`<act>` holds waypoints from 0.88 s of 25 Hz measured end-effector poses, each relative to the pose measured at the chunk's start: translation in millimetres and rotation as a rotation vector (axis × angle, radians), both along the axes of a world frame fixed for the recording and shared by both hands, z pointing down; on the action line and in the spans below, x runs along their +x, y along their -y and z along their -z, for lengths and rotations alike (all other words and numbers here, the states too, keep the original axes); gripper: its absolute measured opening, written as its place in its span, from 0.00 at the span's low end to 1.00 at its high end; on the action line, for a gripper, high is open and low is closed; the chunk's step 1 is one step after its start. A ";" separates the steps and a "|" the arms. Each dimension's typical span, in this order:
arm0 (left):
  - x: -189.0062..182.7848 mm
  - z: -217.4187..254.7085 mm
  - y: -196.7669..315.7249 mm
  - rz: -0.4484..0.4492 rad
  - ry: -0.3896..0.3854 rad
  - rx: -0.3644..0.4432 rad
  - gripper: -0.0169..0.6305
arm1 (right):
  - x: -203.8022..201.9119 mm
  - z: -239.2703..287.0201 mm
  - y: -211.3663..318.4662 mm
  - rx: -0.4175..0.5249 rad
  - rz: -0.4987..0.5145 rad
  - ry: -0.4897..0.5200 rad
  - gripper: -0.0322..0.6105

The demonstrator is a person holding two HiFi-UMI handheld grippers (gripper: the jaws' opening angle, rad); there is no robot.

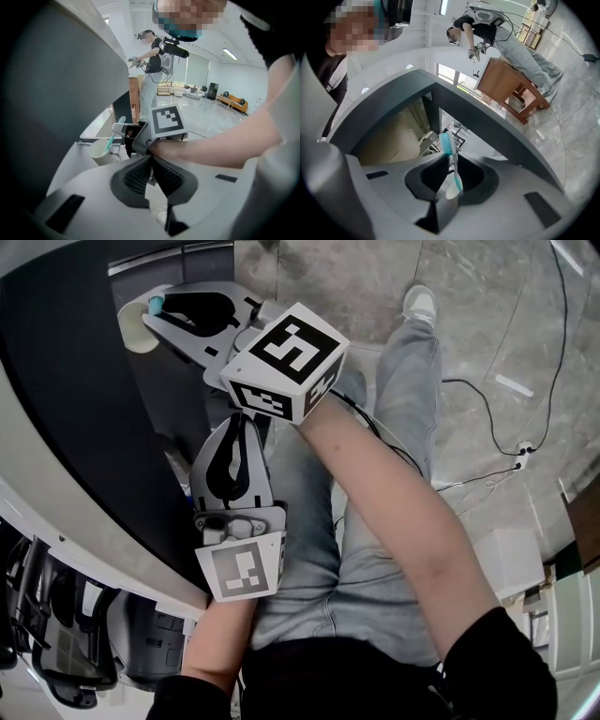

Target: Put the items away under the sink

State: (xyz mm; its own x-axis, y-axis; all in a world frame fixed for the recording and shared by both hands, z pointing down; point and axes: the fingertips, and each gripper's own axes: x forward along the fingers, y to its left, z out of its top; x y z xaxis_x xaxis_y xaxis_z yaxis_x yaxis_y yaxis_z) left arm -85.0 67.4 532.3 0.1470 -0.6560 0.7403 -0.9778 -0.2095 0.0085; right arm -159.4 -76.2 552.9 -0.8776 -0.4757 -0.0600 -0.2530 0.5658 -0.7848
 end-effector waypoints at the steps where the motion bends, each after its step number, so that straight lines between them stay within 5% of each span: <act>1: 0.1 0.8 0.3 0.001 0.000 0.002 0.08 | -2.0 -1.7 -2.6 -0.002 0.015 -0.010 0.13; 5: 0.9 2.7 1.3 -0.001 0.002 0.007 0.08 | -9.9 -8.6 -11.1 -0.012 0.085 -0.052 0.17; 11: -0.4 2.4 -0.3 0.003 0.012 0.013 0.08 | -22.1 -14.8 -27.3 -0.022 0.173 -0.080 0.36; 22: -0.1 -0.2 -1.9 0.048 0.031 0.002 0.08 | -6.7 -22.7 -29.0 -0.064 0.205 -0.119 0.41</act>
